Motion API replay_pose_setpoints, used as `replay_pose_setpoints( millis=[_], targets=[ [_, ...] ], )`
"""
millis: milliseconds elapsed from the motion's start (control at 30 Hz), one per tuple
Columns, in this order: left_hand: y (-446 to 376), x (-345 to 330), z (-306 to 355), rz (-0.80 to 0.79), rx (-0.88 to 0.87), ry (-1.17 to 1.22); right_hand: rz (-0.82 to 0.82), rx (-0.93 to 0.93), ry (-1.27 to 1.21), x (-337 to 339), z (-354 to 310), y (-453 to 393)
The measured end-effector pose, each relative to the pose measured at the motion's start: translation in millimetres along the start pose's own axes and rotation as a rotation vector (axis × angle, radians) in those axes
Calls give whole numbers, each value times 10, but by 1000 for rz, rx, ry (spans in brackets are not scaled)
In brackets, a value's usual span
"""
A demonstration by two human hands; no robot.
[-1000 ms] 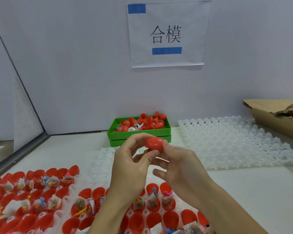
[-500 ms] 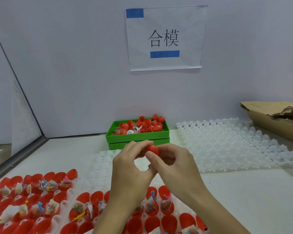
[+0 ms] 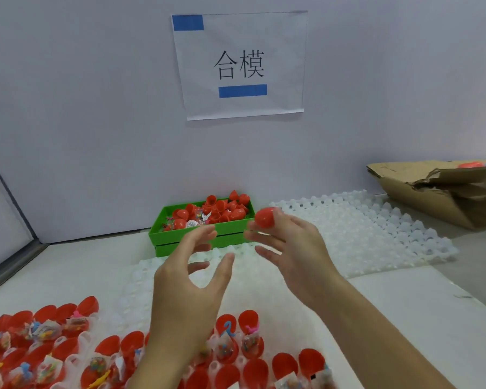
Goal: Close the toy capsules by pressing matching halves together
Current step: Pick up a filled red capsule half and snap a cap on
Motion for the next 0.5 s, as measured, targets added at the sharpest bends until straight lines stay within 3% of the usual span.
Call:
replay_pose_setpoints(
  millis=[167,267,500],
  targets=[
    [-5,-43,-15,-25,-14,5,248,34,-381,802,-290,-446],
    [-2,-97,-54,-41,1,21,343,99,-439,1300,-520,-771],
    [13,-128,-98,-41,8,19,748,222,-609,2104,-996,-1009]
  ],
)
Point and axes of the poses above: each hand's wrist, its own y-axis away from the middle knuckle, its own x-axis out of the back of the hand, z = x × y, the point moved 8 cm from there along -y, towards the middle knuckle, and after that the axes turned 11 degrees about -z, right-handed, at the moved point
